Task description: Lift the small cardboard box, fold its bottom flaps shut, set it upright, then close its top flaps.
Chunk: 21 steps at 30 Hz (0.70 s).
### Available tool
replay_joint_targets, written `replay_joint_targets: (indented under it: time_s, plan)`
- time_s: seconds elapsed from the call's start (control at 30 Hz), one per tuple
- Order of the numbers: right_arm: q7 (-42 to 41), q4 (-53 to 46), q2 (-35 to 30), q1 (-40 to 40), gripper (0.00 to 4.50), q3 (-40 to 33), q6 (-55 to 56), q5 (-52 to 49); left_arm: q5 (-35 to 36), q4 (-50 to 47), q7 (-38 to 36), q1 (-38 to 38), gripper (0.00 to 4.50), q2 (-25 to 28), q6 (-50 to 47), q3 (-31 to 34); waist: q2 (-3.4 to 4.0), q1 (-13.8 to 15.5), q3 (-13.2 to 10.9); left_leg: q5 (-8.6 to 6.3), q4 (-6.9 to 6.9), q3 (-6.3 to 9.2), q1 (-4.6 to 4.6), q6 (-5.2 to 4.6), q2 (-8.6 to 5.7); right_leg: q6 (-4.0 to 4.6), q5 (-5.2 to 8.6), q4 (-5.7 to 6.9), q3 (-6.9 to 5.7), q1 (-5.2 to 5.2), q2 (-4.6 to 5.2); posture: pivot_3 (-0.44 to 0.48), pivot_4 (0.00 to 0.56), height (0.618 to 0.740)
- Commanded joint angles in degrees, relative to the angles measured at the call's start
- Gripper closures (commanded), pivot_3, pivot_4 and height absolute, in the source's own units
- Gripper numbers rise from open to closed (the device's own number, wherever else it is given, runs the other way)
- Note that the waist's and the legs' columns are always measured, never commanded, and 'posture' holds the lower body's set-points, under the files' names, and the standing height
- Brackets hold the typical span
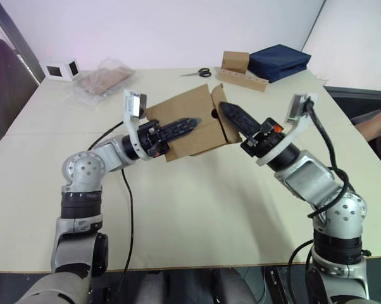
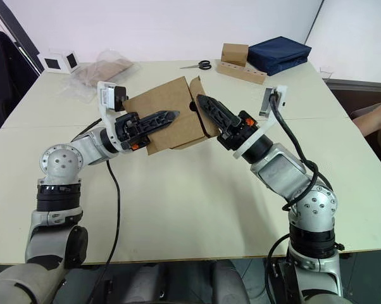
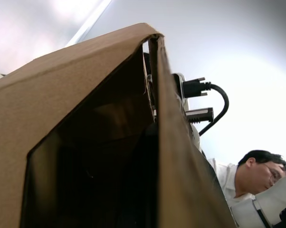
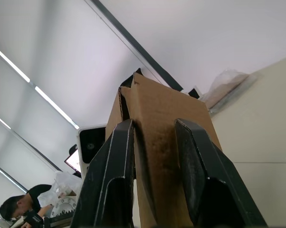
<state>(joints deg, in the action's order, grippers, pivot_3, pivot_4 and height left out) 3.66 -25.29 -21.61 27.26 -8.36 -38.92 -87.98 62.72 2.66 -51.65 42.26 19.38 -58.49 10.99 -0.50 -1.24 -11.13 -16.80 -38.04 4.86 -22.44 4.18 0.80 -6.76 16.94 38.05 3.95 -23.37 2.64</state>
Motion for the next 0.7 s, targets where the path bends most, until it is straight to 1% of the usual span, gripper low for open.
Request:
replay_joint_targets:
  time_s: [0.03,0.37,0.7]
  plan:
    - [0.2,-1.1,0.5,1.4,3.16,-0.3,0.5,-0.5,1.2,-2.7,-0.6,-0.3,4.5,-0.1,0.4,0.2,0.0,0.0,0.0,0.0,0.0,0.0,0.0,0.0,0.0,0.0,0.0,0.0,0.0,0.0,0.0,0.0,0.15,0.74]
    - [-0.1,-1.8,1.7,0.5,3.16,0.3,0.6,-0.7,-0.4,-3.5,-1.3,-0.9,4.5,-0.3,2.0,-1.5,0.0,0.0,0.0,0.0,0.0,0.0,0.0,0.0,0.0,0.0,0.0,0.0,0.0,0.0,0.0,0.0,0.15,0.74]
    - [0.0,-2.8,2.6,-0.2,3.16,1.2,0.7,0.3,0.4,-2.6,-0.3,0.0,4.5,-1.3,1.9,-0.8,0.0,0.0,0.0,0.0,0.01,0.0,0.0,0.0,0.0,0.0,0.0,0.0,0.0,0.0,0.0,0.0,0.15,0.74]
